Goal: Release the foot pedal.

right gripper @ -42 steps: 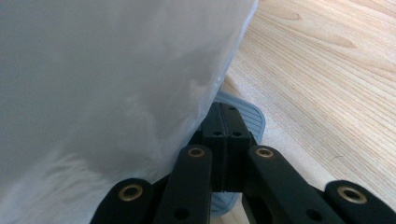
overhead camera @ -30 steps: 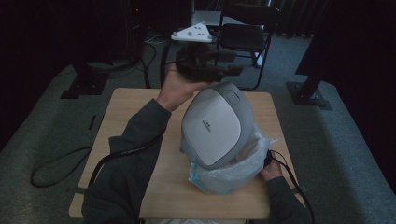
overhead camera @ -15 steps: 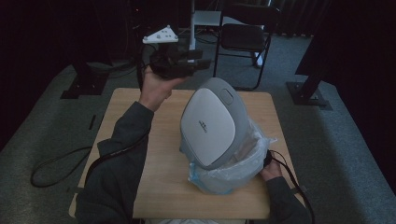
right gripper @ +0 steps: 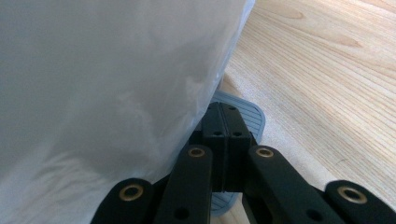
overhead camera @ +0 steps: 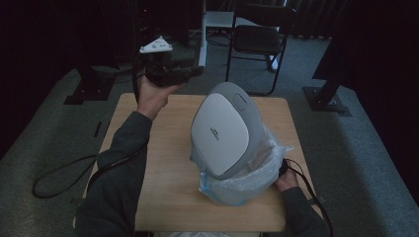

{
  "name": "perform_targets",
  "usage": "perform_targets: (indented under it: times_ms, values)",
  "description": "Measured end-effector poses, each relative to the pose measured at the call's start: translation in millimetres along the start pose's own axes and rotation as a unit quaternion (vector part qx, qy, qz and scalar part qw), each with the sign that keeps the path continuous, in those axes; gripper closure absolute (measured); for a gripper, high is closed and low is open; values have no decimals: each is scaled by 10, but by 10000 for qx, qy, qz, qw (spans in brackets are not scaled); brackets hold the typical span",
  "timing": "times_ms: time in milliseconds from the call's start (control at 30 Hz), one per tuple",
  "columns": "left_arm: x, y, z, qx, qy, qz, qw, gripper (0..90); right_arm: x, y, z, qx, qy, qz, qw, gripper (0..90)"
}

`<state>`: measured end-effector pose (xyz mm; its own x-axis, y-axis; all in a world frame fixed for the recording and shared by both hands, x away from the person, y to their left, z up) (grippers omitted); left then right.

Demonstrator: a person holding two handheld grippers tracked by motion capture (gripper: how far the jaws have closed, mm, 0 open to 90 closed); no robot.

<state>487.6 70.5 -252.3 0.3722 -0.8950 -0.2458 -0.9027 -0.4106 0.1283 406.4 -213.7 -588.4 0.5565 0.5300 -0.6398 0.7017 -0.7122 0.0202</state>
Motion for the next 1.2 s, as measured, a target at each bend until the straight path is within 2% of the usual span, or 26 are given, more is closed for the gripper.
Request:
perform_targets:
  times_ms: [167, 367, 667, 833, 1200]
  values:
    - [-18, -100, 132, -128, -20, -60, 9999, 490, 0, 1, 2, -40, -1, -5, 10000, 900]
    - [21, -190, 364, -271, -106, -77, 9995, 487, 0, 3, 2, -56, 8, -12, 10000, 900]
    - [61, -341, 697, -527, -215, -190, 9982, 487, -1, 10, 7, 28, 43, -49, 10000, 900]
    - [68, -396, 784, -654, -227, -209, 9974, 487, -2, 13, 4, 49, 39, -54, 10000, 900]
    - [100, -416, 921, -761, -319, -170, 9964, 487, -40, 28, -24, 144, 165, -122, 9997, 900]
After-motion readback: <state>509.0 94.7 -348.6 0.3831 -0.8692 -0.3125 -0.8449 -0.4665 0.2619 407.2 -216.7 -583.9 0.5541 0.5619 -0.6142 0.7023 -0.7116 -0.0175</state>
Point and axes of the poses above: each handheld gripper's, and its own axes: x roughly forward along the jaws, z roughly out of its underside, y roughly to its right, the point moved 8 cm from there along x, roughly forward along the jaws, and after that the axes turned 13 degrees about z, right-handed, at the moved point
